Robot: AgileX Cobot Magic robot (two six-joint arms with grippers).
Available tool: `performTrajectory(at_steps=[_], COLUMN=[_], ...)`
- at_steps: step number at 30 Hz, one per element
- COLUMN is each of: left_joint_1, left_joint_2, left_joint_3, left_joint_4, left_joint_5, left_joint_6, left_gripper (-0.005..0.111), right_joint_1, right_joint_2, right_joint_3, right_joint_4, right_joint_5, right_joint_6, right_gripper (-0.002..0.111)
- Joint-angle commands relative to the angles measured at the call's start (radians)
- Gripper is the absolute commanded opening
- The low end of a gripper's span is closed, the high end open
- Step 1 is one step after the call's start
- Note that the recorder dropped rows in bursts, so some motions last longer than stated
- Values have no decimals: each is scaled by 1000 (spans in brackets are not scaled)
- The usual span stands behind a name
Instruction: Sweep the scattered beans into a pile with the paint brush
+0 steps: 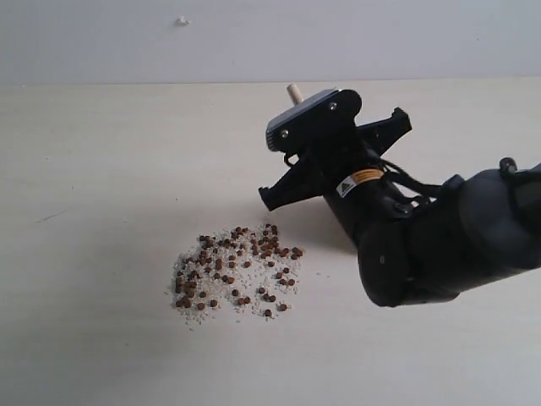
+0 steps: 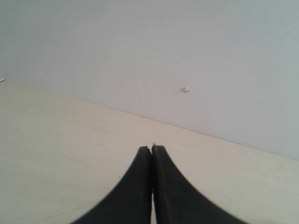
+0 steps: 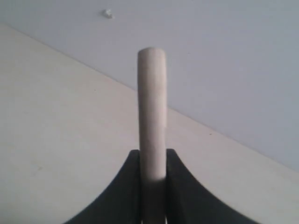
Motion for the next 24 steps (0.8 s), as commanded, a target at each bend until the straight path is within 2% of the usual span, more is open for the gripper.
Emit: performTrajectory(at_steps=[1, 4, 8, 17, 21, 24], left_joint_1=[-6, -6, -6, -6, -6, -6], left_joint_2=[-6, -6, -6, -6, -6, -6], left_joint_3=[0, 0, 0, 0, 0, 0], left_joint_4=[1, 1, 1, 1, 1, 1], left_joint_5=[-3, -3, -3, -3, -3, -3], left_joint_6=[-7, -7, -5, -3, -3, -3], left_gripper=[0, 0, 0, 0, 0, 0], right_joint_1=[64, 109, 156, 179, 182, 189], right_joint_2=[24, 24, 24, 24, 13, -18], right_joint_3=[0, 0, -29, -138, -143, -143], right_joint_4=[0, -5, 1, 26, 65, 154], right_joint_5=[-14, -9, -8, 82, 26, -2], right_joint_6=[115, 198, 206, 284, 253, 138], right_gripper=[0, 0, 0, 0, 0, 0])
